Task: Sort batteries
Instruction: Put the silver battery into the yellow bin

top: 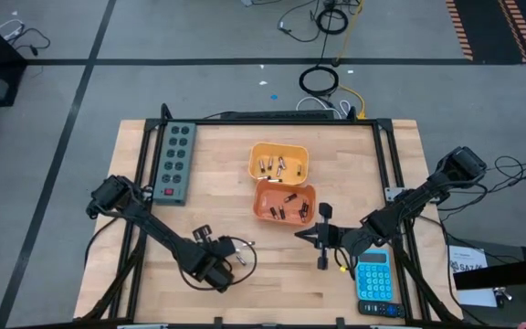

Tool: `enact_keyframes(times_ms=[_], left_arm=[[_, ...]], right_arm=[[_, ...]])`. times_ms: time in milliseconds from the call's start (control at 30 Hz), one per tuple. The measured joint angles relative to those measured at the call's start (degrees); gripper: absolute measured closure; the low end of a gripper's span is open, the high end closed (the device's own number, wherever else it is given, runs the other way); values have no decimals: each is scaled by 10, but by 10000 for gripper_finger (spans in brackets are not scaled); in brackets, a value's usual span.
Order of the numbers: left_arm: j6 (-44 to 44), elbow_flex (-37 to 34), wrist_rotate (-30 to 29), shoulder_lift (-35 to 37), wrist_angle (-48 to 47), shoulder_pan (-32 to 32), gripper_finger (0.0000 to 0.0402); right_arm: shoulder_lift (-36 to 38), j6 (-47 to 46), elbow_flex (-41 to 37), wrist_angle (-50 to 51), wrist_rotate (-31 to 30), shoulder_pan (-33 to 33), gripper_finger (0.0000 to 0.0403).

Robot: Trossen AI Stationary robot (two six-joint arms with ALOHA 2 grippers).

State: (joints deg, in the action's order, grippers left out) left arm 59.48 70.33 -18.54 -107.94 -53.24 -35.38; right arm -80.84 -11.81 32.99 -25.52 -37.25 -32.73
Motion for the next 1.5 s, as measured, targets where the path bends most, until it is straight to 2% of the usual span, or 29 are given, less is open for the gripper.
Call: enact_keyframes(times_ms=[167, 233, 333, 533, 733, 833, 1000, 1233, 1400, 1500], left_arm=[[-8, 22, -58, 3, -55, 9, 383], [-39, 22, -90, 7, -60, 26, 383], [-111, 23, -119, 14, -45, 67, 383], [-299, 23, -130, 21, 30, 173, 384], [-410, 23, -152, 68, 87, 231, 384], [-457, 24, -114, 97, 99, 250, 384], [-528, 24, 10, 135, 140, 289, 384], [-662, 24, 35, 142, 258, 346, 384], [-732, 2, 130, 142, 346, 427, 384], [-742, 1, 158, 131, 384, 473, 384]], right_arm=[[-7, 0, 0, -17, 15, -5, 403], [-22, 5, 0, -38, 17, -9, 403], [-50, 9, 0, -69, 18, -9, 403], [-66, -17, 0, -63, 45, -13, 403], [-66, -57, 0, -29, 35, -39, 388], [-66, -73, 0, -12, 11, -48, 374], [-66, -80, 0, 5, 8, -49, 360], [-66, -67, 0, 62, 2, -32, 358], [-66, -41, 0, 93, 43, 14, 358], [-66, -1, 0, 91, 48, 37, 357]])
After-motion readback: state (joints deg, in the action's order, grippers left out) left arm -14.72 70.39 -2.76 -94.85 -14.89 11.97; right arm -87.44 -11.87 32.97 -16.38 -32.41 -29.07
